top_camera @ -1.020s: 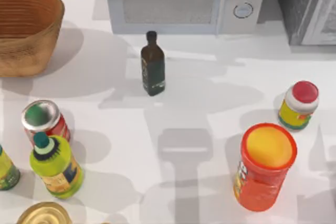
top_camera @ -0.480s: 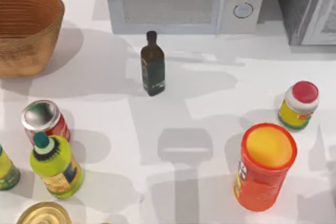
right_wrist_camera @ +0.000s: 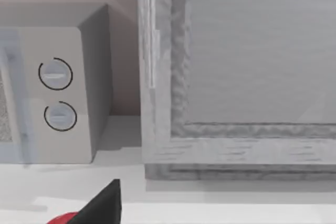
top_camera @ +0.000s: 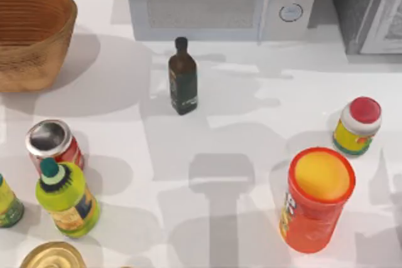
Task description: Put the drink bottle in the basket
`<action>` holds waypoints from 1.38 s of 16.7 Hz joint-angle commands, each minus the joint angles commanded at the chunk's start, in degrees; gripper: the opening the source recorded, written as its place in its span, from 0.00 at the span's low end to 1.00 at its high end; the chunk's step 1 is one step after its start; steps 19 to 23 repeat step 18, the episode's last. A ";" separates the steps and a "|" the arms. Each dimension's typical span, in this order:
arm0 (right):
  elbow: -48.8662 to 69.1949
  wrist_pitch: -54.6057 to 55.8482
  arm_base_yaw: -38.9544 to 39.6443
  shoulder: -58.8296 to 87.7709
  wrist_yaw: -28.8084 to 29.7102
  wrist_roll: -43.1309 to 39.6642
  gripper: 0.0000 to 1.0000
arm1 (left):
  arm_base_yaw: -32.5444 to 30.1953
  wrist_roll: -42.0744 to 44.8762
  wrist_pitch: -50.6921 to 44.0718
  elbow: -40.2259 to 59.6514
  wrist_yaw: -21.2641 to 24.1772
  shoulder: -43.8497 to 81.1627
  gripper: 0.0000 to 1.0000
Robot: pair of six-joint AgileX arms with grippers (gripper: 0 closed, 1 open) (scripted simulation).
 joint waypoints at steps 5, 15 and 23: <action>0.00 0.00 0.00 0.00 0.00 0.00 1.00 | 0.00 0.00 0.00 0.00 0.00 0.00 0.45; 0.00 0.00 0.00 0.00 0.00 0.00 1.00 | 0.00 0.00 0.00 0.00 0.00 0.00 1.00; 0.00 0.00 0.00 0.00 0.00 0.00 1.00 | 0.00 0.00 0.00 0.00 0.00 0.00 1.00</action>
